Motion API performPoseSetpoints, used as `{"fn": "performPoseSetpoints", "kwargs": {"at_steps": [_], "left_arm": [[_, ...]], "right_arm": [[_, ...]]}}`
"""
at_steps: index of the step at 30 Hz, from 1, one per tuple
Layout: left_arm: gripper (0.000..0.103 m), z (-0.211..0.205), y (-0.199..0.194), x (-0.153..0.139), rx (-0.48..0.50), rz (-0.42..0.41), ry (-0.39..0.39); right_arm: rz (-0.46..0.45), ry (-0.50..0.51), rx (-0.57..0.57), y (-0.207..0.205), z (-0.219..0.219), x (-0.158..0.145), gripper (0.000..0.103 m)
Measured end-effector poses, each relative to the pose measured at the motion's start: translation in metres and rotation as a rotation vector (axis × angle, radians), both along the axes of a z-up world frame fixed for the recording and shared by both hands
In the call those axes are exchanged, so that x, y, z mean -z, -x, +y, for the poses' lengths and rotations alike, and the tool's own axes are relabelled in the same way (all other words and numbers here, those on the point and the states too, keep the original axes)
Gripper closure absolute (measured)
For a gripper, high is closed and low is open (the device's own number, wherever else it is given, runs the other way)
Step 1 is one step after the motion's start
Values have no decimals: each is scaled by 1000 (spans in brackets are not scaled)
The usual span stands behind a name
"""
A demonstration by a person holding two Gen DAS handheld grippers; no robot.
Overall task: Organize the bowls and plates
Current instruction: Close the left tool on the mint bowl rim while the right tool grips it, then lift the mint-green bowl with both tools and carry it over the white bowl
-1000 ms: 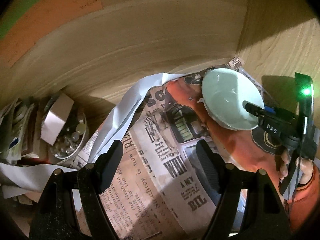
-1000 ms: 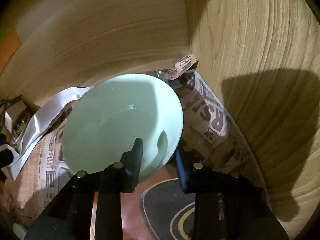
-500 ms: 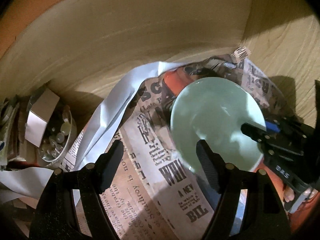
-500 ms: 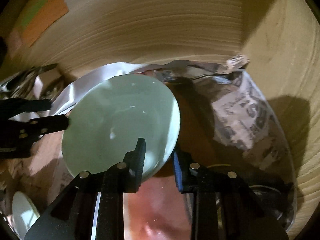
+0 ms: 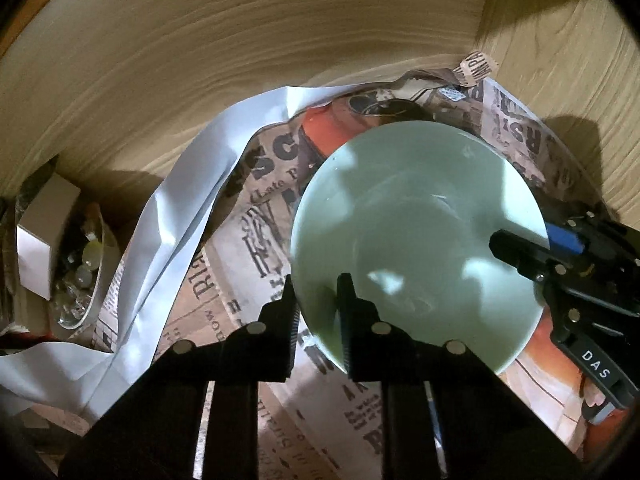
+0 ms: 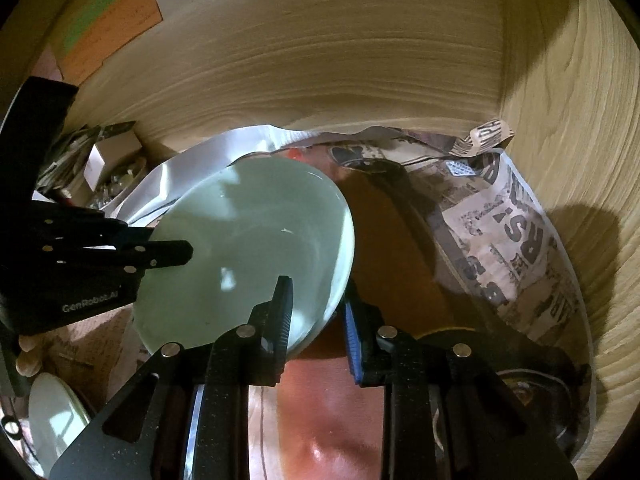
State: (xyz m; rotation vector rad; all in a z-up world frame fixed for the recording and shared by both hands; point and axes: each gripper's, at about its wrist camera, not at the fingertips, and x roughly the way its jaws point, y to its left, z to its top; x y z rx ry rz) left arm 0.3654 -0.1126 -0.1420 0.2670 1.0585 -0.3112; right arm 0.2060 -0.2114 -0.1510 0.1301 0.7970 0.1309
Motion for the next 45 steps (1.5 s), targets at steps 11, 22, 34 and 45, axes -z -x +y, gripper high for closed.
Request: {"fn": "performPoseSetpoints", "kwargs": {"at_steps": [11, 22, 34, 45], "left_arm": [[85, 16, 15, -25, -29, -23, 28], [85, 42, 65, -61, -59, -114, 83], [85, 80, 127, -81, -113, -191, 116], [85, 121, 175, -78, -196, -223, 138]], "right_arm": [[-59, -5, -19, 15, 10, -23, 82], [-165, 4, -43, 53, 34, -58, 82], [-226, 12, -99, 89, 72, -73, 82], [-228, 7, -173, 105, 114, -71, 82]]}}
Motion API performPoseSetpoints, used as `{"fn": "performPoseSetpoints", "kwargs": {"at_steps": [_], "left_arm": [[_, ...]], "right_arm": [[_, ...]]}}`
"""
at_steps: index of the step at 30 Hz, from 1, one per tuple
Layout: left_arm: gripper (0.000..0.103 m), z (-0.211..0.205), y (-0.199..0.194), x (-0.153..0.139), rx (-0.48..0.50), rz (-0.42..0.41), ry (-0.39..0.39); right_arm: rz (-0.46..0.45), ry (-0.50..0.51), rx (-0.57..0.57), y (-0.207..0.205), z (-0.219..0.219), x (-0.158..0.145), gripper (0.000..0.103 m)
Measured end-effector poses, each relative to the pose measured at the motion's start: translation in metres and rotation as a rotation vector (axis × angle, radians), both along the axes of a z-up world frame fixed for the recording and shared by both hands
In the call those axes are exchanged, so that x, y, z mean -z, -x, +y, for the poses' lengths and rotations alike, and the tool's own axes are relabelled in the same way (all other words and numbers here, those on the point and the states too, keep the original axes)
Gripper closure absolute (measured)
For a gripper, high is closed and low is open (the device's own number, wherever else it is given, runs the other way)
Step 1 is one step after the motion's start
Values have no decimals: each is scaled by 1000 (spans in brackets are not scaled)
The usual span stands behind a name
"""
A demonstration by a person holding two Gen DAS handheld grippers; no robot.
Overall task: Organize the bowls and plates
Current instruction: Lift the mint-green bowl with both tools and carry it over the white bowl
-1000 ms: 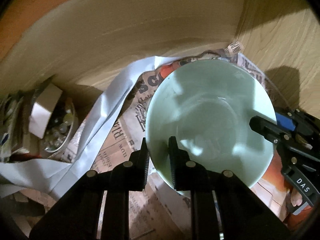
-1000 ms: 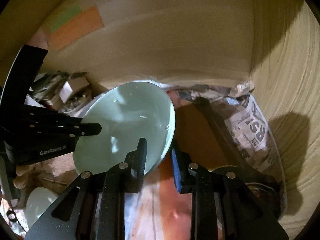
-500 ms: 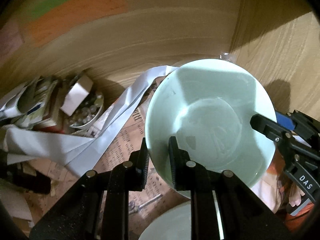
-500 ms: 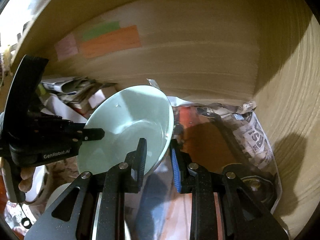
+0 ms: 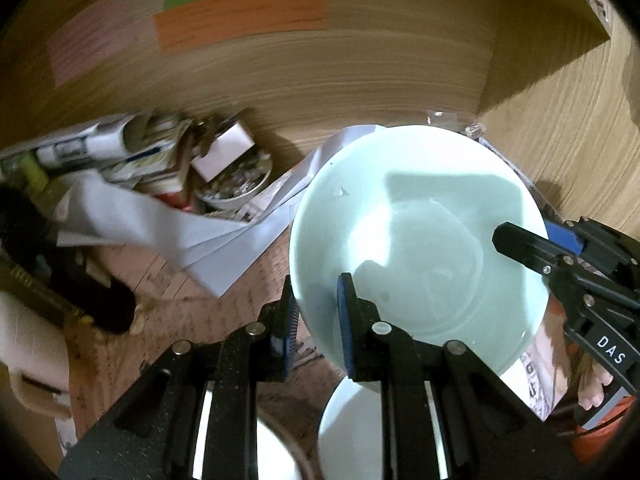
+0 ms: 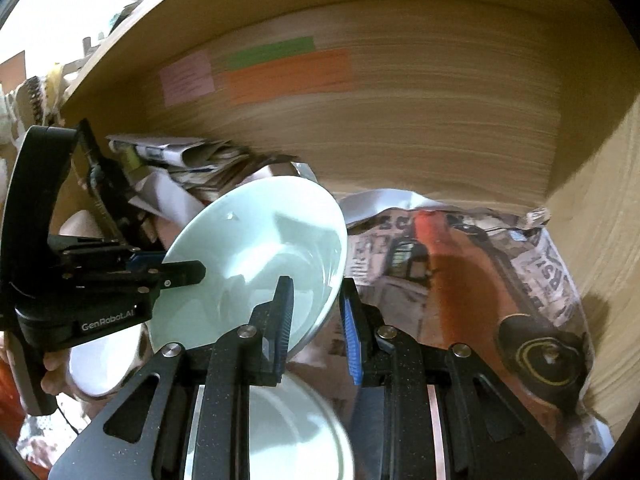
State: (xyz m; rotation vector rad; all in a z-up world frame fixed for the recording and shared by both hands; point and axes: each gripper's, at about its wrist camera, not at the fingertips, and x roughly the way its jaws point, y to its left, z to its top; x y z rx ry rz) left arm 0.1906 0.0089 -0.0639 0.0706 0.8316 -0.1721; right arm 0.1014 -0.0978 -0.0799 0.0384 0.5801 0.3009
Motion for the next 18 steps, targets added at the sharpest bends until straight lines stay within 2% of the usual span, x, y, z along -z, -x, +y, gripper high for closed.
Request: {"fn": "performPoseSetpoints", "kwargs": {"at_steps": [8, 14, 18], "left_arm": [[85, 34, 31, 1, -51, -38, 36], [85, 57, 61, -5, -88, -102, 32], [85, 72, 77, -3, -110, -113, 45]], "right_arm": [[2, 0, -51, 13, 31, 1, 82], [4, -2, -92, 22, 55, 1, 82], [8, -3, -125, 26, 72, 2, 82]]}}
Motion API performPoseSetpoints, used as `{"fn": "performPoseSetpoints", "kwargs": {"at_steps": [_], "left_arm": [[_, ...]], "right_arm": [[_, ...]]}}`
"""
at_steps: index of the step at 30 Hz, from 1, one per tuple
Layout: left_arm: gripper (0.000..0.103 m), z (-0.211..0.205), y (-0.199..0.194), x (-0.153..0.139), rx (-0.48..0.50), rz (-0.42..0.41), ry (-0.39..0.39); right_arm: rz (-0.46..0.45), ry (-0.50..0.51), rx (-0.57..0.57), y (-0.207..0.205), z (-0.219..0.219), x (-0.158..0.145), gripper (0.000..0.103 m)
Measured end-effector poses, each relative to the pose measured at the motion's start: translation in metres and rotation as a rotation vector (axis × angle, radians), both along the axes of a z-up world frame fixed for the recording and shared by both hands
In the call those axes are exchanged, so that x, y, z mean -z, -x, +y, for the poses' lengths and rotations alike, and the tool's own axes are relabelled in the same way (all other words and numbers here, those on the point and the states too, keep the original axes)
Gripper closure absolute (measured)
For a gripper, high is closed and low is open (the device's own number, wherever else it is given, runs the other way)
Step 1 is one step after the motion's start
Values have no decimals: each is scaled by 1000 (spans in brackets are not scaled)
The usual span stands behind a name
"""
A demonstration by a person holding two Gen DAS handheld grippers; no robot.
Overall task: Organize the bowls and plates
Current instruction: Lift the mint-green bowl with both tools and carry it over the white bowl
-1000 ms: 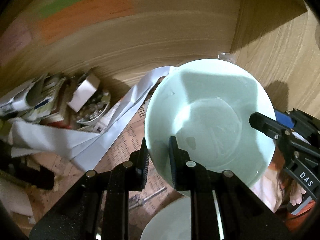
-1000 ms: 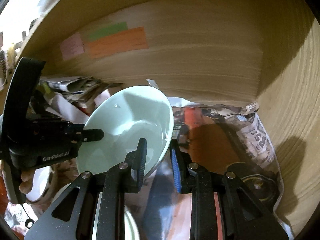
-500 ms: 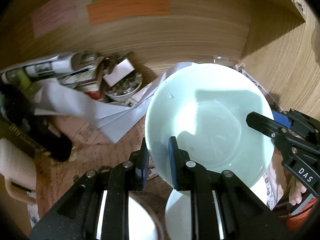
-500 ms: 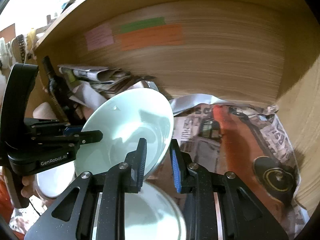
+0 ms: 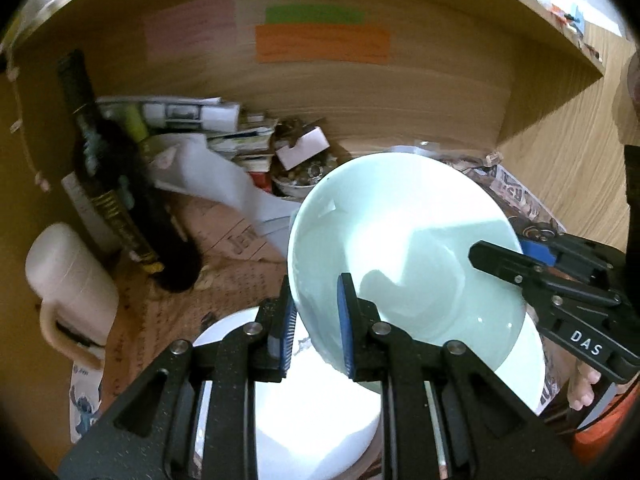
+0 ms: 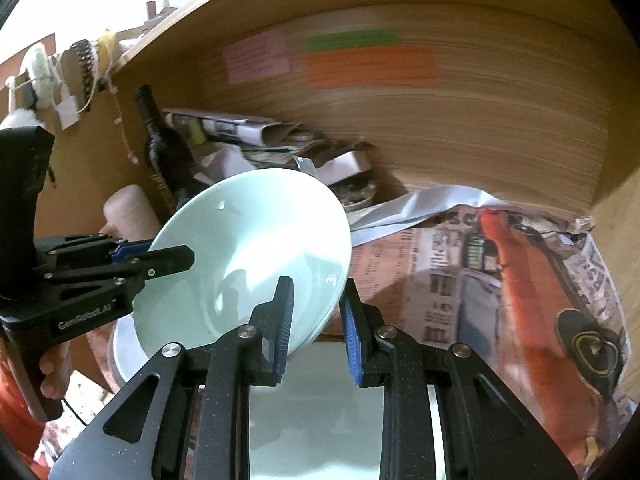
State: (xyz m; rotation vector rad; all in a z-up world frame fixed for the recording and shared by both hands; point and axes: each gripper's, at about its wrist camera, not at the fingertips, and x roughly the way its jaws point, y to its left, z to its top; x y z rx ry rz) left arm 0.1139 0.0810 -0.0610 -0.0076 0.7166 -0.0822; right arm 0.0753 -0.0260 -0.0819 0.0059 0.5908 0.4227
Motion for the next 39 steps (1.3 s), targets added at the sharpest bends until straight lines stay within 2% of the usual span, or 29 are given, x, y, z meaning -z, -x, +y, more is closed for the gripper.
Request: {"fn": "performPoseSetpoints", "kwargs": {"at_steps": [18, 30, 39], "left_arm": [[85, 62, 47, 31, -119, 27, 37], [85, 76, 60, 58, -149, 72, 61], [85, 78, 61, 61, -144, 82, 67]], "right_arm": [[61, 9, -125, 6, 62, 24, 82], [125, 26, -167, 5, 80, 44, 81], [131, 41, -171, 5, 83, 48, 81]]}}
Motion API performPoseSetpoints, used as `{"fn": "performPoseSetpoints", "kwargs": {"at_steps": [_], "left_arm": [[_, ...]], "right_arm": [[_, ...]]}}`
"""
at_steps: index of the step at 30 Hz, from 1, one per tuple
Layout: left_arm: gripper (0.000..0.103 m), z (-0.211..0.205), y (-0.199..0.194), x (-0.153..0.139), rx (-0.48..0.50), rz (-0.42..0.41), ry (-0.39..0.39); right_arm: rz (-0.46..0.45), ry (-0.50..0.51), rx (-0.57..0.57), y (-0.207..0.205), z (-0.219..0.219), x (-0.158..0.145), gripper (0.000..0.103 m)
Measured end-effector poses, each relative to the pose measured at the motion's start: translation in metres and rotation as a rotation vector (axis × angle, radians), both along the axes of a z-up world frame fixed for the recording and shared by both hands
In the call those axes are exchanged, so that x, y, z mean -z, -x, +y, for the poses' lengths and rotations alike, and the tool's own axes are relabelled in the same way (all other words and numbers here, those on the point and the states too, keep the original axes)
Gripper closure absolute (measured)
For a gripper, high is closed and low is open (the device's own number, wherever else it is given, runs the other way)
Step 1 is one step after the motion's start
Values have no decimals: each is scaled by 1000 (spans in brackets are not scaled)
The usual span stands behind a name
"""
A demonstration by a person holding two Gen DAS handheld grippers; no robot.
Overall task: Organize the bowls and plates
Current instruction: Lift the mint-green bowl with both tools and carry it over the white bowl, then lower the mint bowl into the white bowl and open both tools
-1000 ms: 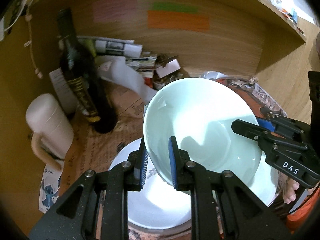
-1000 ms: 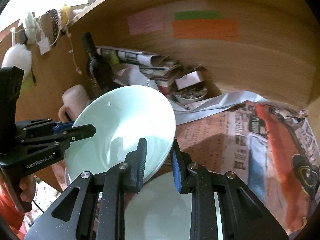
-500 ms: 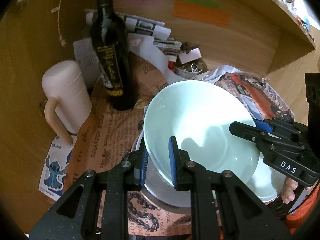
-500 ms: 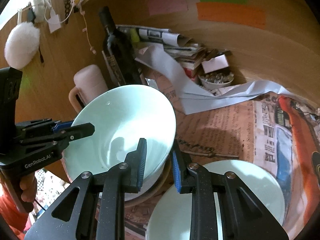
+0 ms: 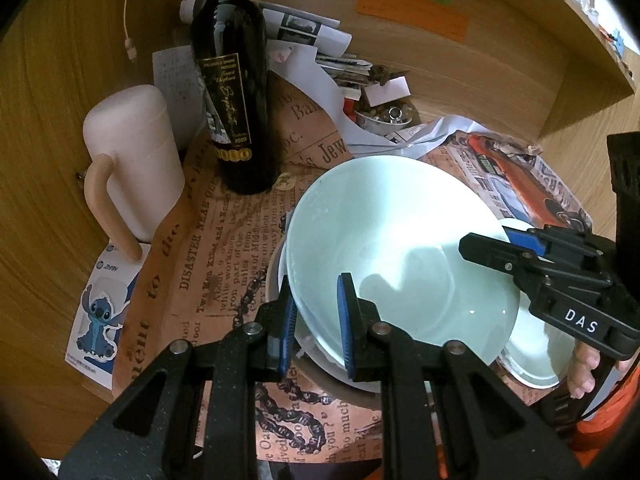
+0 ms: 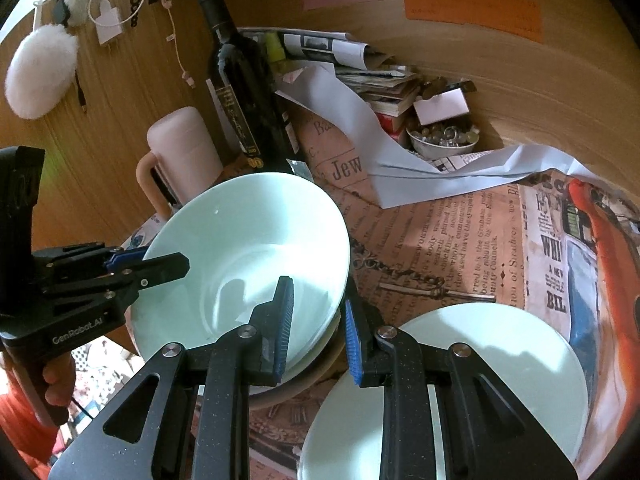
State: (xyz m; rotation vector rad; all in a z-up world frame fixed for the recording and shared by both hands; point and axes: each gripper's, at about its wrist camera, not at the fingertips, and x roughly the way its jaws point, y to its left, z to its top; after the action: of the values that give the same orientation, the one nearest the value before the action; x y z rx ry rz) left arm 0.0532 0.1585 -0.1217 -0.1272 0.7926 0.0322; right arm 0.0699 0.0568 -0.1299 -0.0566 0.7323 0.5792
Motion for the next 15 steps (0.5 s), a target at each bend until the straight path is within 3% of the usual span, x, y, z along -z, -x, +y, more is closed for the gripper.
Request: {"fn": "performPoseSetpoints", "kwargs": {"at_steps": [13, 15], "left_arm": [[85, -5, 2, -1, -4, 1, -23], [78, -6, 1, -2, -3, 0, -20]], "right_arm": [[-42, 82, 9, 1, 5, 5, 79], [-37, 81, 9, 1, 5, 5, 79]]}}
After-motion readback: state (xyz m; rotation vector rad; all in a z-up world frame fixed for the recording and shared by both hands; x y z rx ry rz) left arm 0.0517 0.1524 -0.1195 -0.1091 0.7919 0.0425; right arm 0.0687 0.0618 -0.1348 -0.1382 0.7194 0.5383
